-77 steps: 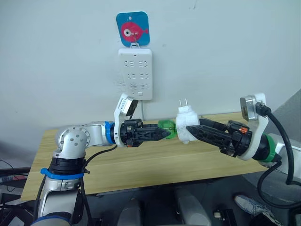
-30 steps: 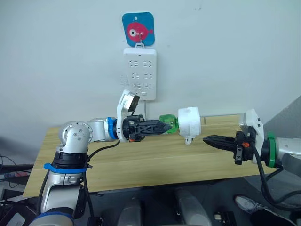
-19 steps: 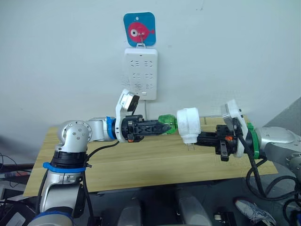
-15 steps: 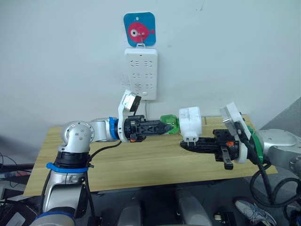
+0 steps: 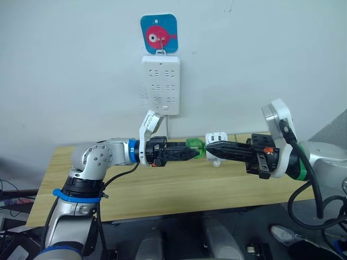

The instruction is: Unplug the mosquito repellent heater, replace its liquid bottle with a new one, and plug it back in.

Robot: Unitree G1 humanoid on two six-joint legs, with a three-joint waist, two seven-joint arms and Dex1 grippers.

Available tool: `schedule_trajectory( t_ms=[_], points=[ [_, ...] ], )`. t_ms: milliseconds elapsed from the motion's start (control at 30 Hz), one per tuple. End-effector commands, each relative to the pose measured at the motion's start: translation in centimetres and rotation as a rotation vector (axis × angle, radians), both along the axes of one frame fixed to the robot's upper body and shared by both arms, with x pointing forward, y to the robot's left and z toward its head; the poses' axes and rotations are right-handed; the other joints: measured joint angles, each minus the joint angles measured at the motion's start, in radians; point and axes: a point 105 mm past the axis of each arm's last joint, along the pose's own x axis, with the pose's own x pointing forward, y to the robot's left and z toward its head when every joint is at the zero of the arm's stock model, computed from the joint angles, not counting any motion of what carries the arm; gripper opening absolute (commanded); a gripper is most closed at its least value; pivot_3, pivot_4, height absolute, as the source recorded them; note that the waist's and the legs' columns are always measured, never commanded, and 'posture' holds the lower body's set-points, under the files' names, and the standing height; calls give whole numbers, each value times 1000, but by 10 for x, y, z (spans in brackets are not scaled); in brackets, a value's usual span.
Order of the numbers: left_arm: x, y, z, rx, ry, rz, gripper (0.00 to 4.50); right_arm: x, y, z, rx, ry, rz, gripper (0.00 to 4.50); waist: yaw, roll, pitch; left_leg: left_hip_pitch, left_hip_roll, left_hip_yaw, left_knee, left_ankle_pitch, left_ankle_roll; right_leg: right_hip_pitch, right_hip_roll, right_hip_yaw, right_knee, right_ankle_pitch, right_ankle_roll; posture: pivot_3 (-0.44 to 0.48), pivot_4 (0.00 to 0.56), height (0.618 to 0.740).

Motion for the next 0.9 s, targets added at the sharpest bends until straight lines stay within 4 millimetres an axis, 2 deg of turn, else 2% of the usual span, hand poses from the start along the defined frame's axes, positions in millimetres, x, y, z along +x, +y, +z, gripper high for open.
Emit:
schedule_trajectory(
  t_ms=[33, 467, 600, 900],
  points=[
    [-15, -2, 12, -31, -66, -90, 2319, 9, -2, 5, 8, -16, -41, 0, 0, 0, 0, 0, 0, 0, 0, 0, 0, 0, 0, 0, 0, 0, 0, -181, 154, 733],
    [-23, 1, 18, -58, -34, -142, 2319, 29, -8, -1, -15, 34, -111, 0, 0, 0, 0, 0, 0, 1, 0, 0, 0, 0, 0, 0, 0, 0, 0, -178, 156, 733],
    [-25, 2, 22, -71, -15, -156, 2319, 38, -12, -11, -47, 55, -153, 0, 0, 0, 0, 0, 0, 0, 0, 0, 0, 0, 0, 0, 0, 0, 0, -178, 155, 733],
    [-21, 4, 29, -120, 32, -135, 2319, 21, -11, -33, -122, 130, -69, 0, -1, 0, 0, 0, 0, 1, 0, 0, 0, 0, 0, -1, 0, 0, 0, -178, 155, 733]
  ],
)
